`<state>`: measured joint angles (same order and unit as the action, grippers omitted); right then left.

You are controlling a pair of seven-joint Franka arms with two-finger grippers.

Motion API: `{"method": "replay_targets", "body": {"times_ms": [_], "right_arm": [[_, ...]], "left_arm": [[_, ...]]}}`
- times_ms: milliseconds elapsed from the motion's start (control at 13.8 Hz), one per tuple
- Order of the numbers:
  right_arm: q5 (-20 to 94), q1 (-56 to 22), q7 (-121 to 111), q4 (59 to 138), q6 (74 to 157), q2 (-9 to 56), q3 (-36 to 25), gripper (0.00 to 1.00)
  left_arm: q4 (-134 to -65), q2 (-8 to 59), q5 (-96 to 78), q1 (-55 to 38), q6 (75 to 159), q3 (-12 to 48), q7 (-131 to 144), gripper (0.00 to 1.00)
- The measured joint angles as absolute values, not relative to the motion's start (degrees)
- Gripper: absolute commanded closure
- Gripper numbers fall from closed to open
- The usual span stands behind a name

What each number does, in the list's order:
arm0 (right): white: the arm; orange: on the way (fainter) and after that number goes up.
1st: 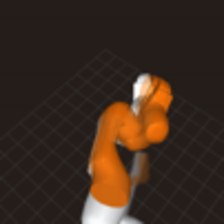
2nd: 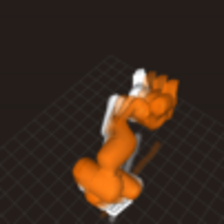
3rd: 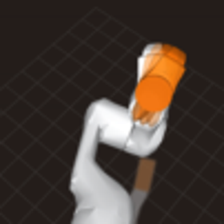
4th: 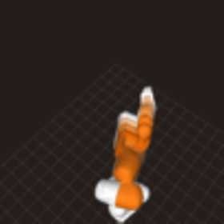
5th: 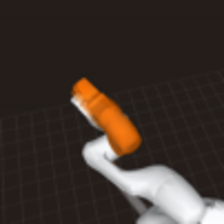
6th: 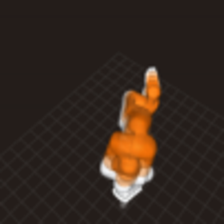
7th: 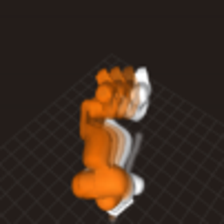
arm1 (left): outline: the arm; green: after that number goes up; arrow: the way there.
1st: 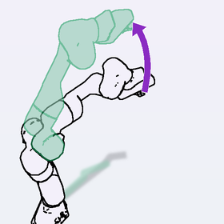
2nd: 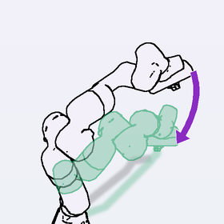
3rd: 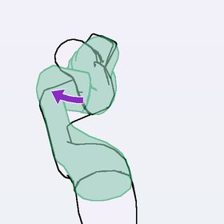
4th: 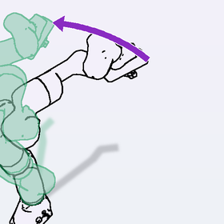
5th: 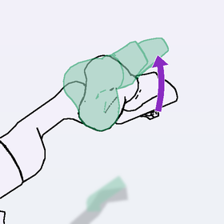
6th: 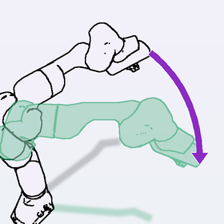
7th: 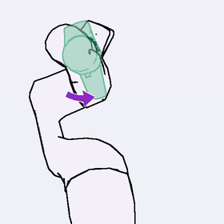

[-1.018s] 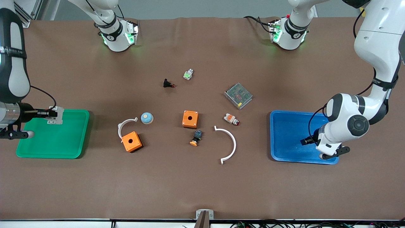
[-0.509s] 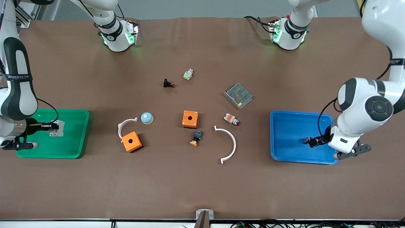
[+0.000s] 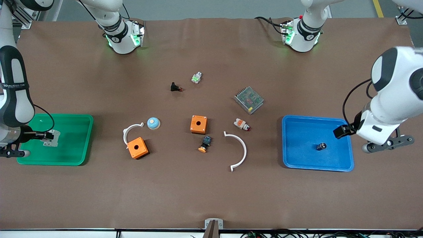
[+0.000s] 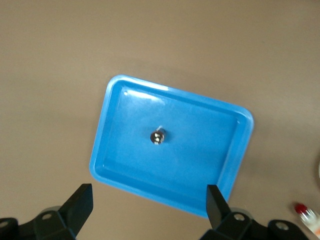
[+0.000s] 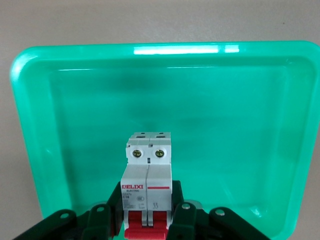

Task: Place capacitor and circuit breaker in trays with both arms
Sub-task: 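Withdraw the open left gripper while the right gripper releases the breaker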

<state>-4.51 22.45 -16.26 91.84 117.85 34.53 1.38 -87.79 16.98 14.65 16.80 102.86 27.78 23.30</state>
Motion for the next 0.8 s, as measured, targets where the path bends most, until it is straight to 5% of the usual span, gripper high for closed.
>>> {"method": "replay_targets", "body": {"times_ms": [364,436,509,582,800], "right_arm": [[-4.5,23.4,-16.3,92.3,122.1,37.3,1.4,0.78],[-4.5,23.5,-16.3,92.4,122.9,37.6,1.4,0.54],[-4.5,23.5,-16.3,92.5,123.3,37.8,1.4,0.17],[-4.5,23.5,-16.3,92.5,123.3,37.9,1.4,0.0],[-4.5,23.4,-16.3,92.1,121.8,37.5,2.1,0.0]], "left_arm": [[-83.3,10.8,7.1,15.0,94.0,23.9,14.9,0.0],[-83.3,9.2,5.9,12.3,92.0,20.0,12.8,0.0],[-83.3,7.8,5.0,9.4,90.4,16.0,10.4,0.0],[-83.3,6.7,4.5,6.8,89.0,12.5,8.1,0.0],[-83.5,4.3,4.0,1.5,85.8,6.0,5.5,0.0]]}}
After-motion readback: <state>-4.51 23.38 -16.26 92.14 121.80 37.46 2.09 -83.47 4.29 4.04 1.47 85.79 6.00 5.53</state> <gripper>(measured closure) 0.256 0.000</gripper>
